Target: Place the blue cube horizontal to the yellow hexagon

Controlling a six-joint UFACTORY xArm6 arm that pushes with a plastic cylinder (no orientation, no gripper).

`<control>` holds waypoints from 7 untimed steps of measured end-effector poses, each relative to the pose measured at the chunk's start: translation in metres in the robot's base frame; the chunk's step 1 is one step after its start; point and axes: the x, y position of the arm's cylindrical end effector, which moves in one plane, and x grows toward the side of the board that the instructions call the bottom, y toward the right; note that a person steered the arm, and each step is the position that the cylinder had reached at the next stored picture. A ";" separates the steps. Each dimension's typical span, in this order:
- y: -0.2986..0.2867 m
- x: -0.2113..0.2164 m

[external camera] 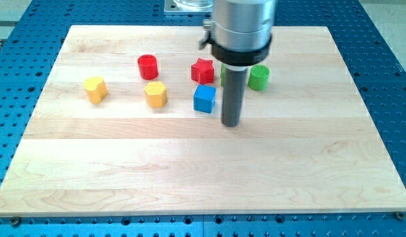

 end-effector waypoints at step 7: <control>-0.030 -0.028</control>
